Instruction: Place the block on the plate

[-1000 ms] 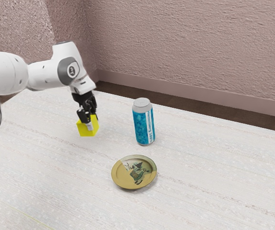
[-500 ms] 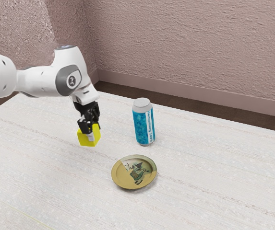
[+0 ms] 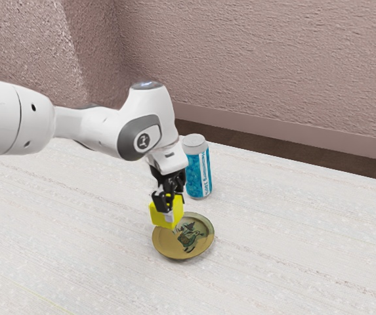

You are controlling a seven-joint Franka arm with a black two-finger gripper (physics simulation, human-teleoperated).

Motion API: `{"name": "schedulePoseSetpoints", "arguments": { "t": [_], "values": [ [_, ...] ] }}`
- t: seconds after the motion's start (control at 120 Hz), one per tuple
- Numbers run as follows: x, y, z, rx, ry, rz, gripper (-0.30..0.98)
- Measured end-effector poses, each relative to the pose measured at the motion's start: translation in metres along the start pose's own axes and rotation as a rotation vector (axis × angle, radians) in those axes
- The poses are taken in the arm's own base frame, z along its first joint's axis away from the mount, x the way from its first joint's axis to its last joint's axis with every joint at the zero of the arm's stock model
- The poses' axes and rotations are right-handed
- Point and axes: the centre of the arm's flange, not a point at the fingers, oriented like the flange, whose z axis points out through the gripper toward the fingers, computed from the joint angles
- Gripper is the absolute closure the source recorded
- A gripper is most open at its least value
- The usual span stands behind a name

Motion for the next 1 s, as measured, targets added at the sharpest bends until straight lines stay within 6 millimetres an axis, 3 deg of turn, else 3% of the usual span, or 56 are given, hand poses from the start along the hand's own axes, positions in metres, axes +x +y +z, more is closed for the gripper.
{"name": "schedulePoseSetpoints", "arguments": {
  "t": [0.083,0.267,0.7,0.833,0.908,1.0],
  "values": [
    [0.013,0.003,0.012,-0.006,-0.010,0.002,0.33],
    [0.018,-0.001,0.028,-0.009,-0.022,-0.034,0.33],
    [0.016,-0.006,0.021,0.017,-0.031,-0.081,0.06],
    [-0.001,-0.041,-0.052,0.112,-0.001,-0.150,0.03],
    [-0.025,-0.063,-0.124,0.178,0.009,-0.217,0.02],
    [-0.047,-0.067,-0.199,0.218,-0.003,-0.280,0.01]
  ]
}}
